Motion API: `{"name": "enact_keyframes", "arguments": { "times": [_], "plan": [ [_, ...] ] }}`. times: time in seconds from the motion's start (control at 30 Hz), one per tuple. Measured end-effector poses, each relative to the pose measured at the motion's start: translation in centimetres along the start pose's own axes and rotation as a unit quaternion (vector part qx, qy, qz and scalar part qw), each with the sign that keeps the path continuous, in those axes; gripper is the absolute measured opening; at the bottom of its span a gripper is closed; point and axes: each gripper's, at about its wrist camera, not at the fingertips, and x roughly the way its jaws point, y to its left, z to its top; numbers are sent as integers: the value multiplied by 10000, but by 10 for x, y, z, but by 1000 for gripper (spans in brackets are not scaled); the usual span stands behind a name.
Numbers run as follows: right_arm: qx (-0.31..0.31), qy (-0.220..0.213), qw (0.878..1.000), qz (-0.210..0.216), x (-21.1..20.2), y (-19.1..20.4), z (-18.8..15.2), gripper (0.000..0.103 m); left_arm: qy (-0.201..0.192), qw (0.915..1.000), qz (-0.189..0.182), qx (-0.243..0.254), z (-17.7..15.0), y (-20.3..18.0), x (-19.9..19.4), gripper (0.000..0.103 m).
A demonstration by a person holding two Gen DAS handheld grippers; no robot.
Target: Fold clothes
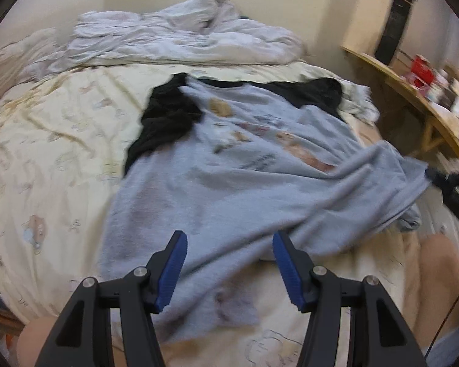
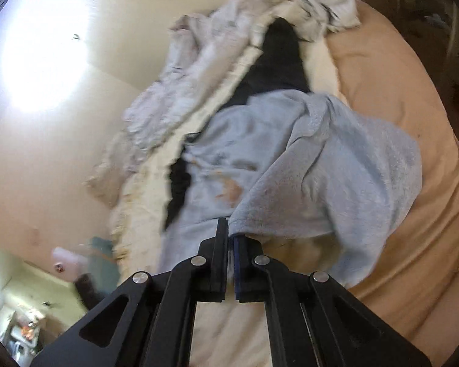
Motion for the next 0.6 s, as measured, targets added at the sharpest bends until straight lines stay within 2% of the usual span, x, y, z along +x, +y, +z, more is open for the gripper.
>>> {"name": "enact_keyframes", "arguments": {
  "times": [0.13, 0.23, 0.33, 0.4, 0.5, 0.53, 0.57, 0.6],
  "plan": [
    [-237, -32, 9995, 183, -36, 22, -3, 2, 62, 9984, -557, 54, -2, -8, -9, 59],
    [-164, 72, 9996, 235, -52, 22, -11, 2, 484, 9937, -956, -314, -5, -6, -6, 60],
    [-87, 207, 9994, 275, -63, 18, -18, 2, 1063, 9785, -1622, -707, -14, -15, 4, 63],
    [-25, 191, 9994, 296, -62, 16, -18, 2, 1279, 9681, -2038, -698, -24, -38, 8, 63],
    [105, 62, 9989, 453, -57, 19, -10, 2, 974, 9575, -2570, -871, -27, -75, 14, 64],
    [142, 11, 9986, 513, -56, 21, -7, 2, 839, 9530, -2750, -956, -27, -87, 17, 68],
    [180, -41, 9982, 573, -54, 23, -4, 2, 663, 9505, -2859, -1021, -26, -99, 19, 68],
    [207, -85, 9978, 625, -52, 25, -1, 2, 418, 9520, -2844, -1054, -24, -108, 22, 68]
  ]
}}
